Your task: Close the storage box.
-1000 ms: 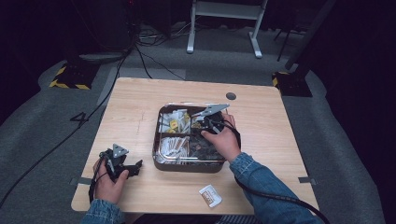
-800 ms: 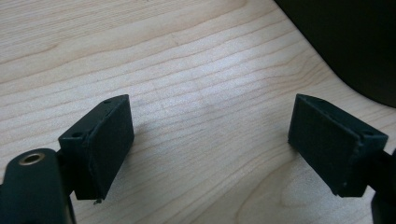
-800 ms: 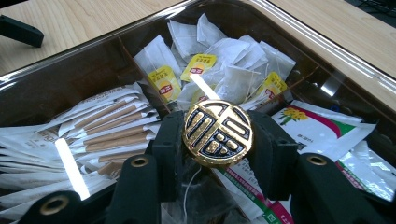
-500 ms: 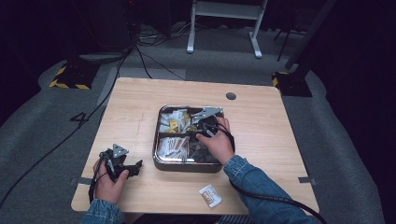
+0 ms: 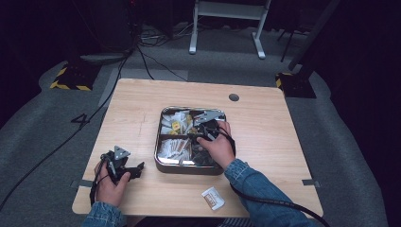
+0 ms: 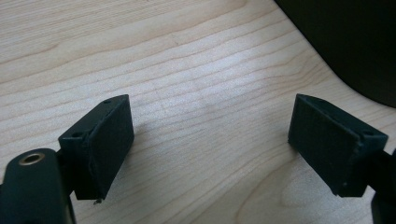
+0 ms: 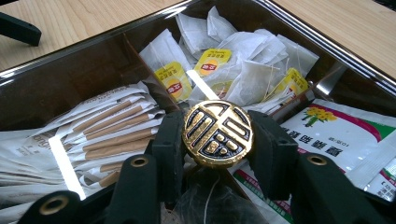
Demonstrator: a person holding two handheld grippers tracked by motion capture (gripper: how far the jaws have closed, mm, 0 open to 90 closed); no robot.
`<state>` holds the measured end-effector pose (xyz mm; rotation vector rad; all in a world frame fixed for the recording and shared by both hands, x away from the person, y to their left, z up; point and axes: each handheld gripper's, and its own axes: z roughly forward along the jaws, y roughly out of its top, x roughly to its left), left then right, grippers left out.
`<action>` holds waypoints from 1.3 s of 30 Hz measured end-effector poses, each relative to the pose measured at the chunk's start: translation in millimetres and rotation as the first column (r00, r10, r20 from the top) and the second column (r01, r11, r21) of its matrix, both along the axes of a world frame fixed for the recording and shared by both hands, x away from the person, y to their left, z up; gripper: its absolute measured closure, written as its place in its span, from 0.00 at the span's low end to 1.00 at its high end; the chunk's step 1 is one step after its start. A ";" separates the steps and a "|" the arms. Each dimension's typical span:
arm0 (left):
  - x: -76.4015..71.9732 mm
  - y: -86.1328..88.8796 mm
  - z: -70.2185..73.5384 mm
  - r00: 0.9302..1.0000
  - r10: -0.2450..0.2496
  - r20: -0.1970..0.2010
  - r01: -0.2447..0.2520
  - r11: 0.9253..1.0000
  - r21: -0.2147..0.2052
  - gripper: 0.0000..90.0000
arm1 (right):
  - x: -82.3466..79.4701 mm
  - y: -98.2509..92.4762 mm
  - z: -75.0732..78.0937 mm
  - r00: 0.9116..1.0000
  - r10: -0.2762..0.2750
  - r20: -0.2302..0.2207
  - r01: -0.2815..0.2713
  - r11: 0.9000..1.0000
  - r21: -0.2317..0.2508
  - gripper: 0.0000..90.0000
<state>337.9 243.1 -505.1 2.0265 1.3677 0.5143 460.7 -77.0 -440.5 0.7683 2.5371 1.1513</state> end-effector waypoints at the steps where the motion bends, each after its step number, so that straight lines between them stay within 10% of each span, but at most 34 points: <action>1: 0.0 0.0 0.0 1.000 0.000 0.000 0.000 1.000 0.000 0.16 | 0.1 0.0 -0.3 1.000 0.001 0.002 -0.001 1.000 -0.001 0.64; 23: 0.5 -0.4 -0.1 1.000 -0.001 0.001 0.001 1.000 -0.002 0.16 | -3.3 -4.7 12.3 1.000 0.008 0.010 -0.008 0.998 0.056 0.44; 39: 0.6 -0.7 0.1 1.000 -0.011 -0.004 0.011 1.000 0.000 0.16 | -16.3 -56.0 48.8 1.000 -0.007 0.014 0.005 0.991 0.134 0.41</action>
